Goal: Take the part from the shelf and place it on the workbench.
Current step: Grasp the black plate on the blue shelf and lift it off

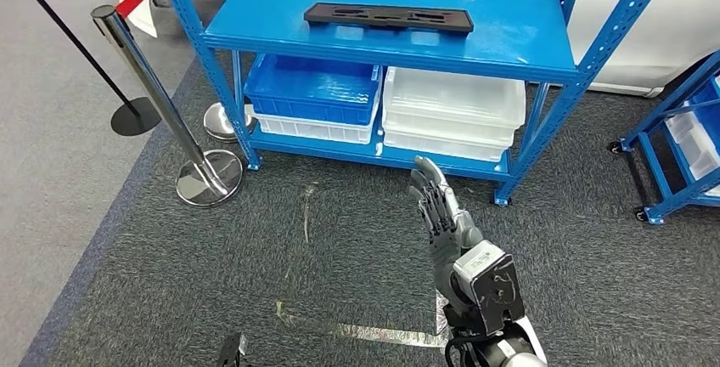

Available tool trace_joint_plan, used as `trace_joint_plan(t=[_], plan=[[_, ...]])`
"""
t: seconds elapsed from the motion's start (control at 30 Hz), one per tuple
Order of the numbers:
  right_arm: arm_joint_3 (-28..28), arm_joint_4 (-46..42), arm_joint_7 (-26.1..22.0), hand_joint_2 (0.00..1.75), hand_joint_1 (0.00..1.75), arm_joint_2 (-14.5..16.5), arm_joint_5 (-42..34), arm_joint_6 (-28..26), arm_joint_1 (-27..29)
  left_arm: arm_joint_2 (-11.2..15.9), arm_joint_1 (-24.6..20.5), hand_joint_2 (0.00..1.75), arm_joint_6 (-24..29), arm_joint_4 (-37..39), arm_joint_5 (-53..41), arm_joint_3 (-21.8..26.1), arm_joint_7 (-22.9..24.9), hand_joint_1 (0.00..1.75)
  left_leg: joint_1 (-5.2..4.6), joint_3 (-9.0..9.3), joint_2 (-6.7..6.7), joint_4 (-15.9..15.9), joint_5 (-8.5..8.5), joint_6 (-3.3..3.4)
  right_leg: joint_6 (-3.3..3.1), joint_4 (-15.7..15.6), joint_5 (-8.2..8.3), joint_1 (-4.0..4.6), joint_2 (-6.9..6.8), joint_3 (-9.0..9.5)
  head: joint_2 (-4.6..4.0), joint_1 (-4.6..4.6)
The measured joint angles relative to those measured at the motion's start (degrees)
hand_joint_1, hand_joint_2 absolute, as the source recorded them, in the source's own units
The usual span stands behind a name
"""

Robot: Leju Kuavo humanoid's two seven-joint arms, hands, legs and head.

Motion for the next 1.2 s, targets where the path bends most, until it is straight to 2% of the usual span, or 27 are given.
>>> trace_joint_plan(t=[0.03,0.07,0.13,0.17,0.2,0.23,0.27,0.3,0.33,0.37,0.43,0.5,0.53,0.57,0.63,0.67,0.7,0.73,0.8,0.83,0.87,0.97,1.03,1.07,1.13,1.17,1.2], plan=[[0.02,-0.11,-0.01,0.00,0.00,-0.03,0.14,-0.07,0.00,0.01,-0.02,0.00,0.00,0.01,-0.14,-0.03,0.07,0.00,0.05,-0.88,0.04,1.93,-0.93,-0.26,-0.37,-0.20,-0.16,-0.10,-0.03,0.42,0.00,-0.14],[0.05,-0.22,-0.01,0.00,0.00,-0.05,0.25,-0.11,0.01,0.02,-0.03,0.00,-0.01,0.02,-0.28,-0.07,0.11,0.00,0.11,-2.49,0.07,5.00,-2.15,-0.48,-0.68,-0.30,-0.38,-0.11,-0.10,0.83,0.00,-0.26],[0.08,-0.29,0.00,0.00,0.00,-0.09,0.36,-0.23,0.15,0.02,-0.09,0.00,-0.10,0.02,-0.51,-0.27,0.06,0.00,0.15,-6.97,0.07,12.41,-4.32,-0.77,-1.03,-0.33,-0.91,0.04,-0.19,1.41,0.00,-0.39],[0.09,-0.29,0.01,0.00,0.00,-0.10,0.33,-0.28,0.27,0.02,-0.10,0.00,-0.20,0.02,-0.50,-0.38,-0.03,0.00,0.16,-8.73,0.08,14.79,-4.43,-0.84,-1.07,-0.33,-1.21,0.12,-0.17,1.76,0.00,-0.38],[0.09,-0.29,0.01,0.00,0.00,-0.11,0.22,-0.34,0.40,0.02,-0.08,0.00,-0.31,0.03,-0.32,-0.46,-0.19,0.00,0.16,-9.49,0.08,15.09,-3.36,-0.83,-1.08,-0.32,-1.55,0.17,-0.10,2.21,0.00,-0.39],[0.10,-0.30,0.00,0.00,0.00,-0.11,0.03,-0.36,0.51,0.05,-0.06,0.00,-0.39,0.04,0.01,-0.49,-0.32,0.00,0.16,-9.09,0.08,13.11,-1.21,-0.72,-1.06,-0.32,-1.93,0.21,0.00,2.78,0.00,-0.40],[0.12,-0.30,-0.03,0.00,0.00,-0.11,-0.23,-0.34,0.61,0.09,-0.03,0.00,-0.45,0.07,0.43,-0.50,-0.43,0.00,0.14,-7.83,0.08,9.40,1.53,-0.51,-0.97,-0.32,-2.37,0.22,0.10,3.45,0.00,-0.40],[0.16,-0.28,-0.11,0.00,0.00,-0.11,-0.59,-0.28,0.72,0.13,0.00,0.00,-0.45,0.12,0.83,-0.50,-0.49,0.00,0.04,-6.26,0.07,5.76,3.58,-0.23,-0.80,-0.35,-2.81,0.27,0.18,3.92,0.00,-0.37],[0.24,-0.25,-0.30,0.00,0.00,-0.11,-1.02,-0.22,0.83,0.17,-0.03,0.00,-0.43,0.16,1.16,-0.50,-0.50,0.00,-0.14,-4.80,0.07,2.58,4.66,0.07,-0.54,-0.36,-3.20,0.32,0.22,4.20,0.00,-0.34],[0.32,-0.21,-0.60,0.00,0.00,-0.11,-1.49,-0.15,0.96,0.19,-0.06,0.00,-0.39,0.20,1.41,-0.50,-0.52,0.00,-0.32,-3.92,0.06,0.76,4.81,0.37,-0.25,-0.40,-3.47,0.33,0.22,4.28,0.00,-0.29],[0.46,-0.14,-1.36,0.00,0.00,-0.11,-2.58,0.00,1.23,0.20,-0.07,0.00,-0.36,0.22,1.70,-0.50,-0.76,0.00,-0.60,-3.28,0.01,-0.37,3.99,0.88,0.30,-0.68,-3.75,0.31,0.14,4.32,0.00,-0.22],[0.52,-0.10,-2.11,0.00,0.00,-0.11,-3.66,0.15,1.33,0.19,0.05,0.00,-0.37,0.22,1.83,-0.50,-1.20,0.00,-0.33,-2.58,0.00,-1.13,3.88,1.33,0.80,-0.31,-4.28,0.29,-0.03,4.45,0.00,-0.14],[0.53,-0.08,-2.49,0.00,0.00,-0.11,-4.14,0.18,1.30,0.19,0.06,0.00,-0.39,0.22,1.83,-0.50,-1.38,0.00,-0.15,-2.06,0.05,-1.56,3.80,1.60,1.02,1.16,-4.98,0.32,-0.11,3.86,0.00,-0.09],[0.54,-0.03,-2.79,0.00,0.00,-0.11,-4.55,0.12,1.29,0.19,0.05,0.00,-0.44,0.23,1.78,-0.50,-1.47,0.00,-0.04,-1.54,0.10,-1.85,3.65,1.90,1.20,3.96,-6.10,0.30,-0.16,2.41,0.00,-0.05],[0.55,0.23,-3.19,0.00,0.00,-0.11,-5.28,-0.23,1.41,0.20,-0.08,0.00,-0.46,0.24,1.52,-0.50,-1.51,0.00,-0.08,-0.75,0.18,-1.95,3.00,2.40,1.45,11.67,-8.38,0.25,-0.19,-2.34,0.00,0.01],[0.55,0.36,-3.28,0.00,0.00,-0.13,-5.67,-0.45,1.56,0.18,-0.09,0.00,-0.38,0.24,1.37,-0.50,-1.65,0.00,-0.08,-0.30,0.18,-1.95,2.61,2.51,1.58,14.55,-8.65,0.18,-0.20,-4.50,0.00,0.02],[0.54,0.46,-3.33,0.00,0.00,-0.15,-6.10,-0.59,1.74,0.15,-0.04,0.00,-0.21,0.24,1.25,-0.50,-1.96,0.00,-0.06,0.24,0.16,-1.94,2.18,2.52,1.69,15.42,-7.78,0.09,-0.20,-5.73,0.00,0.03],[0.53,0.50,-3.37,0.00,0.00,-0.20,-6.57,-0.62,1.90,0.06,0.05,0.00,0.02,0.24,1.19,-0.50,-2.42,0.00,-0.02,0.88,0.13,-1.92,1.70,2.45,1.78,14.03,-5.80,-0.04,-0.21,-5.84,0.00,0.03],[0.52,0.51,-3.39,0.00,0.00,-0.34,-7.51,-0.24,2.09,-0.14,0.21,0.00,0.40,0.24,1.29,-0.50,-3.30,0.00,0.00,2.07,0.03,-1.79,0.52,2.00,1.87,7.08,-0.73,-0.31,-0.33,-3.70,0.00,0.06],[0.53,0.53,-3.39,0.00,0.00,-0.40,-7.92,0.05,2.09,-0.22,0.19,0.00,0.53,0.24,1.44,-0.50,-3.51,0.00,-0.08,2.39,-0.02,-1.59,-0.12,1.64,1.76,3.75,0.68,-0.33,-0.38,-2.41,0.00,0.12],[0.54,0.58,-3.41,0.00,0.00,-0.43,-8.26,0.35,2.10,-0.24,0.13,0.00,0.60,0.25,1.61,-0.50,-3.56,0.00,-0.16,2.54,-0.03,-1.49,-0.61,1.28,1.54,1.69,1.23,-0.29,-0.40,-1.55,0.00,0.15],[0.57,0.77,-3.71,0.00,0.00,-0.42,-8.76,1.00,1.91,-0.21,-0.06,0.00,0.66,0.26,2.09,-0.50,-3.38,0.00,-0.21,2.92,0.05,-1.68,-1.42,0.44,0.49,0.67,0.36,-0.10,-0.12,-0.83,0.00,0.05],[0.58,0.84,-4.01,0.00,0.00,-0.37,-8.87,1.25,1.59,-0.17,-0.12,0.00,0.65,0.27,2.34,-0.50,-3.21,0.00,-0.08,2.49,0.12,0.17,-2.58,-0.11,-0.23,0.30,-0.08,-0.17,-0.09,-0.14,0.00,-0.10],[0.59,0.84,-4.09,0.00,0.00,-0.32,-8.92,1.33,1.40,-0.15,-0.14,0.00,0.66,0.28,2.44,-0.50,-3.14,0.00,-0.01,1.25,0.13,2.75,-3.69,-0.36,-0.56,0.12,-0.34,-0.22,-0.17,0.30,0.00,-0.15],[0.61,0.85,-4.13,0.00,0.00,-0.23,-8.96,1.41,1.10,-0.14,-0.09,0.00,0.65,0.28,2.50,-0.50,-3.06,0.00,0.03,-3.33,0.14,10.33,-6.10,-0.69,-0.97,0.04,-1.00,-0.10,-0.34,1.05,0.00,-0.23],[0.63,0.86,-4.13,0.00,0.00,-0.19,-9.00,1.46,1.05,-0.14,-0.06,0.00,0.65,0.28,2.49,-0.50,-3.04,0.00,0.04,-5.63,0.14,13.41,-6.46,-0.74,-1.03,0.04,-1.38,0.00,-0.36,1.46,0.00,-0.21],[0.64,0.88,-4.13,0.00,0.00,-0.16,-9.04,1.49,1.03,-0.13,-0.05,0.00,0.64,0.28,2.47,-0.50,-3.04,0.00,0.04,-7.18,0.14,14.77,-5.76,-0.71,-1.06,0.04,-1.81,0.09,-0.35,1.98,0.00,-0.21]])
